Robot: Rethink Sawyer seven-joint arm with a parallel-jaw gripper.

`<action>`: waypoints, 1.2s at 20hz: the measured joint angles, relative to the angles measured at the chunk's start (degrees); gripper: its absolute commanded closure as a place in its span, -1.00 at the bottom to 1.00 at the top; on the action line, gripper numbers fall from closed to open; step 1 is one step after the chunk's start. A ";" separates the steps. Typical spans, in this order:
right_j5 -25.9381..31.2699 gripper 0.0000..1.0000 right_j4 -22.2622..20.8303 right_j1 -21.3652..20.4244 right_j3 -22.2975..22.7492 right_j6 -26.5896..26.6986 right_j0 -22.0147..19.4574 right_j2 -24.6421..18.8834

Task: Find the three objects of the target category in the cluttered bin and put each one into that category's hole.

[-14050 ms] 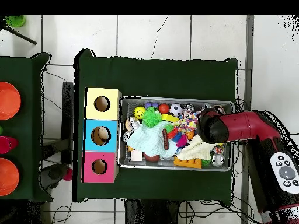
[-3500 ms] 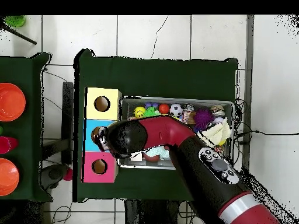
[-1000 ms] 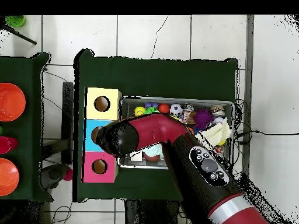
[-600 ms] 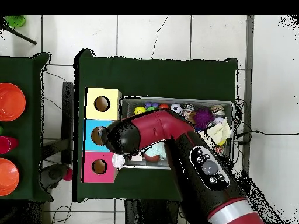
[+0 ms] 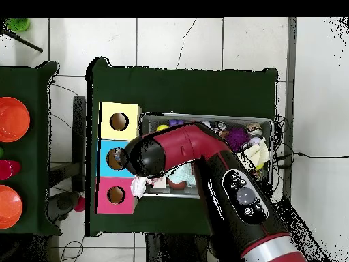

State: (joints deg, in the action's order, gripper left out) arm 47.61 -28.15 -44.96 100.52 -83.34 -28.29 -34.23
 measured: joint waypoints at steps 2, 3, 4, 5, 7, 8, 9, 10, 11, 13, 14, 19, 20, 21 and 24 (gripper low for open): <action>0.00 1.00 -0.02 -0.17 -0.19 0.00 0.03 0.04; 0.00 -1.00 -0.05 -0.36 -0.73 0.00 0.23 0.18; 0.00 -1.00 -0.05 -0.37 -0.77 0.00 0.26 0.21; 0.00 -1.00 -0.05 -0.37 -0.82 0.00 0.28 0.24; 0.00 -1.00 -0.06 -0.38 -1.11 0.00 0.42 0.32; 0.00 -1.00 -0.06 -0.38 -1.36 0.00 0.54 0.37; 0.00 -1.00 -0.06 -0.38 -1.74 0.00 0.66 0.37; 0.00 -1.00 -0.05 -0.37 -2.09 0.00 0.75 0.37; 0.00 -1.00 -0.05 -0.37 -2.41 0.00 0.81 0.37; 0.00 -1.00 -0.06 -0.38 -3.02 0.00 0.93 0.37; 0.00 -1.00 -0.06 -0.37 -3.20 0.00 0.97 0.38; 0.00 -1.00 -0.14 -0.37 -3.47 0.00 1.39 1.07; 0.00 -1.00 -0.18 -0.37 -3.47 0.00 1.50 1.28; 0.00 -1.00 -0.29 -0.37 -3.47 0.00 1.74 1.76; 0.02 -1.00 -1.07 -0.37 -3.50 0.00 2.57 3.52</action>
State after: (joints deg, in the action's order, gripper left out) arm 47.63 -29.21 -45.32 97.02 -83.34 -25.72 -30.71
